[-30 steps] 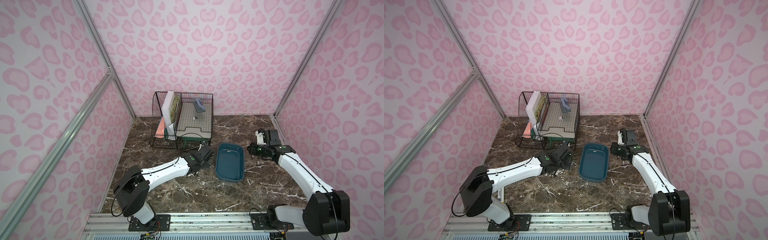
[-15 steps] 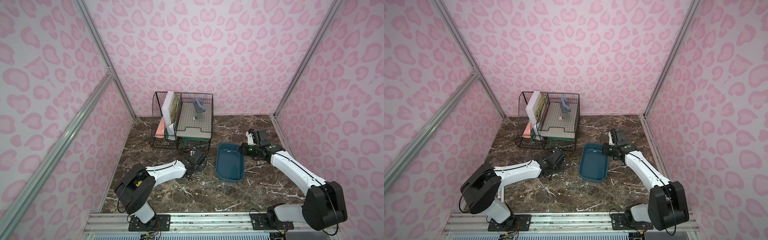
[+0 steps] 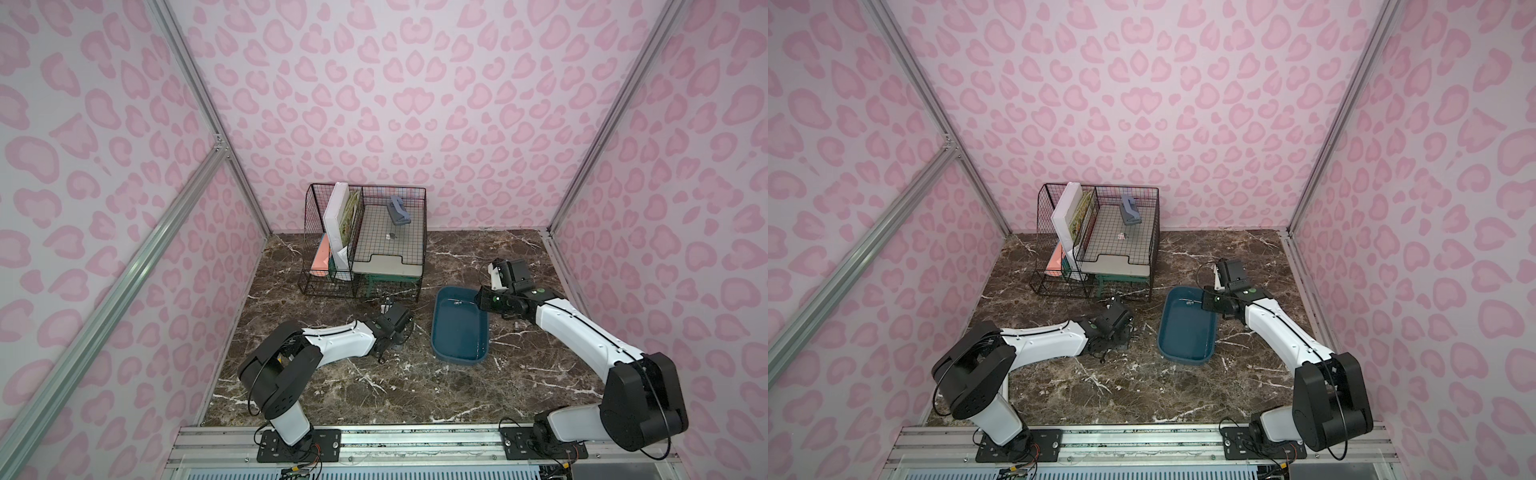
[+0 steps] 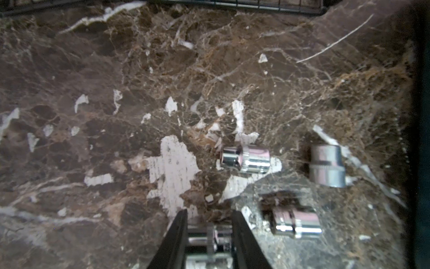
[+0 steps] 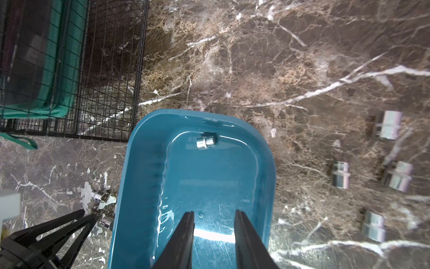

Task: Take out the socket from the storage box
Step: Place the socket head at the center of the board.

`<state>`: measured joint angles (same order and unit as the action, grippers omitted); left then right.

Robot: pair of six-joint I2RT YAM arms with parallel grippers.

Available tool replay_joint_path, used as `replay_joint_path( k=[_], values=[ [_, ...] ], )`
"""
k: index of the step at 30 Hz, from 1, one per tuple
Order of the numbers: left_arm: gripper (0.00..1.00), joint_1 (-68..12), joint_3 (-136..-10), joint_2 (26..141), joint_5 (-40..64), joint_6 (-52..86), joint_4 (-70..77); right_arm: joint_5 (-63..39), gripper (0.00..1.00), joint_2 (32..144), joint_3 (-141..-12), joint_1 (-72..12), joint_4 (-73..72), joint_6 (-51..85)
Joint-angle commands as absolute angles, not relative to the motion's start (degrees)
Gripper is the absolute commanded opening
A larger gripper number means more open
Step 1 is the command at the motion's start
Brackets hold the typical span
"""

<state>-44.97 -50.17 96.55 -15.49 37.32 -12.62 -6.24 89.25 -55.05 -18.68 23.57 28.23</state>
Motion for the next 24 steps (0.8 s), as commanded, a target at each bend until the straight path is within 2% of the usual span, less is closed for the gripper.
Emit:
replay_joint_path(
  k=[1, 6, 24],
  values=[
    [0.33, -45.02, -49.93, 96.68, -15.4, 37.79, -11.82, -5.72, 0.34, 89.79, -55.45, -18.81, 21.8, 28.3],
    [0.38, -44.93, -49.43, 96.53, -15.58, 37.71, -11.86, -5.0, 0.35, 90.93, -55.56, -19.6, 21.49, 28.12],
    [0.47, -45.04, -49.71, 91.97, -17.11, 36.82, -13.96, -3.57, 0.37, 95.95, -57.24, -22.2, 19.38, 27.23]
  ],
)
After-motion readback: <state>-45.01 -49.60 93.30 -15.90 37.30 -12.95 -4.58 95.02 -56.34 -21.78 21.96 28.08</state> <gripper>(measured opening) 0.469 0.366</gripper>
